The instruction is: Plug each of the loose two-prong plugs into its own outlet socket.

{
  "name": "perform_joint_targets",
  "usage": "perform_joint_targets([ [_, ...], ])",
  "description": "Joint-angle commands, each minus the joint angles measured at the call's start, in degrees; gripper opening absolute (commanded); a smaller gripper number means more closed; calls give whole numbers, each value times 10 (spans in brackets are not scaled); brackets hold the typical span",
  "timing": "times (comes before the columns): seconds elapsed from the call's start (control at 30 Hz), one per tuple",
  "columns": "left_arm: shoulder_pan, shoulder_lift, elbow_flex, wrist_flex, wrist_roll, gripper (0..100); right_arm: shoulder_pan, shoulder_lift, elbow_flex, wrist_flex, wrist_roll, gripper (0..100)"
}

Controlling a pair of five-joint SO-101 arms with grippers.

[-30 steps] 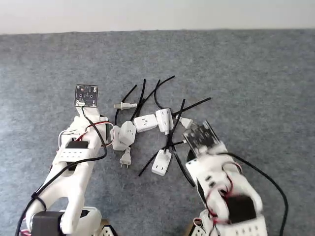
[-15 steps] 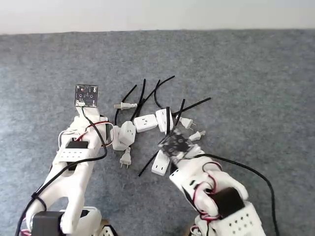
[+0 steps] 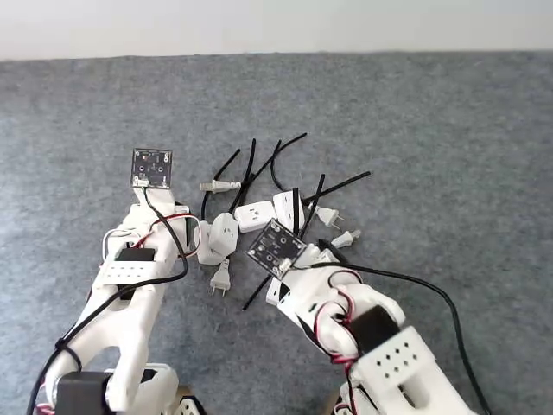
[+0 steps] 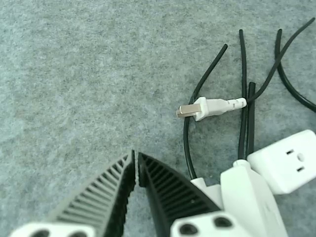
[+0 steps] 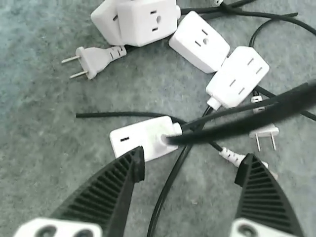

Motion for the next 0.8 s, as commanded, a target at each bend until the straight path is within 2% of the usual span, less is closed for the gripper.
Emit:
perform_joint_targets([
  [0.0, -4, -18, -4, -11, 3, 13, -4, 49, -36, -55, 5, 303],
  [0.3, -4, -18, -4, -11, 3, 13, -3, 176, -36, -158, 25, 303],
  [0.77, -4, -18, -4, -11, 3, 13, 18, 290, -55, -231, 51, 298],
])
